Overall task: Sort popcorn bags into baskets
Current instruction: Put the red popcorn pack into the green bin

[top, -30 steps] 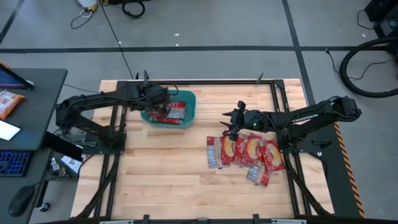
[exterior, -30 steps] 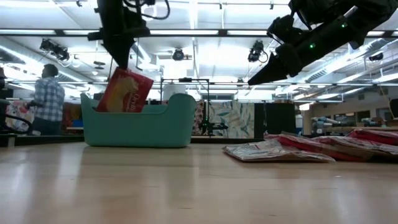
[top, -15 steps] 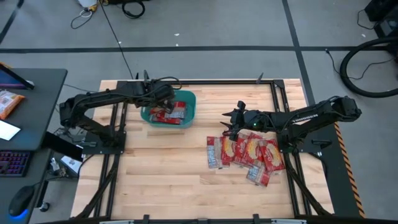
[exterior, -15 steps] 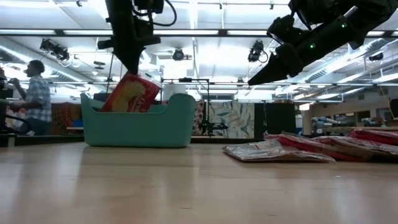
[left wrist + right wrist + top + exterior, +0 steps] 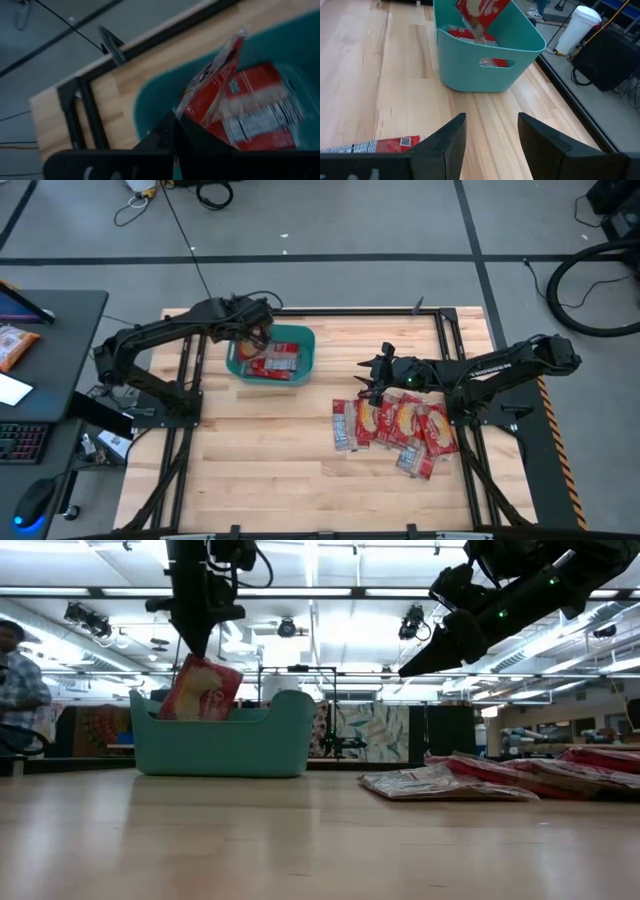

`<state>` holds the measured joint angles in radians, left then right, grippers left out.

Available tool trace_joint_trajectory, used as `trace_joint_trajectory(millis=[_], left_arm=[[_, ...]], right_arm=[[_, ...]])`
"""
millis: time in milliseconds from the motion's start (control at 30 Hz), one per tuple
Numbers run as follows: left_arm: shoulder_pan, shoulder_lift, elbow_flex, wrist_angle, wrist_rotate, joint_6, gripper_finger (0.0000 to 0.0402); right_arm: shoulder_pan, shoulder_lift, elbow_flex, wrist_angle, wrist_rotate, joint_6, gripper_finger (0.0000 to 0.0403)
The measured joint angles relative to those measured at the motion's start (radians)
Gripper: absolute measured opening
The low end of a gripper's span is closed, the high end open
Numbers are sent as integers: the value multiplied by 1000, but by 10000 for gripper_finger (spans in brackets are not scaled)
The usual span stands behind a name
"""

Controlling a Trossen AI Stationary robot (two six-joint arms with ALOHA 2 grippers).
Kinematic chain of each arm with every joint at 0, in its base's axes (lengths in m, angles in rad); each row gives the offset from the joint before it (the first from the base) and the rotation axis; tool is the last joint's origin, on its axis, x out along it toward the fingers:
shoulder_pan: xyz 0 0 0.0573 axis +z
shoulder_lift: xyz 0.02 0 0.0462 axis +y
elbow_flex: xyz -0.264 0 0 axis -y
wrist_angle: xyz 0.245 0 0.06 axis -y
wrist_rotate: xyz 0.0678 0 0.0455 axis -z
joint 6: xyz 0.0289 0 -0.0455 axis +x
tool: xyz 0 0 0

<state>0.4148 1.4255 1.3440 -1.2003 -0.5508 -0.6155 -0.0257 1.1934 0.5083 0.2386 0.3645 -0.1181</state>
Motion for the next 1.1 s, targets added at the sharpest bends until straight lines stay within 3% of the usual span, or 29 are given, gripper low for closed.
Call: trace_joint_trajectory(millis=[367, 767, 1100], left_arm=[[2, 8, -12, 6, -37, -24, 9], [-42, 9, -142, 259, 203, 8, 19], [-103, 9, -158, 438, 204, 79, 24]], right_arm=[[0, 0, 0, 0, 0, -5, 183], [0, 0, 0, 3, 0, -5, 183], [0, 0, 0, 7, -1, -5, 183]])
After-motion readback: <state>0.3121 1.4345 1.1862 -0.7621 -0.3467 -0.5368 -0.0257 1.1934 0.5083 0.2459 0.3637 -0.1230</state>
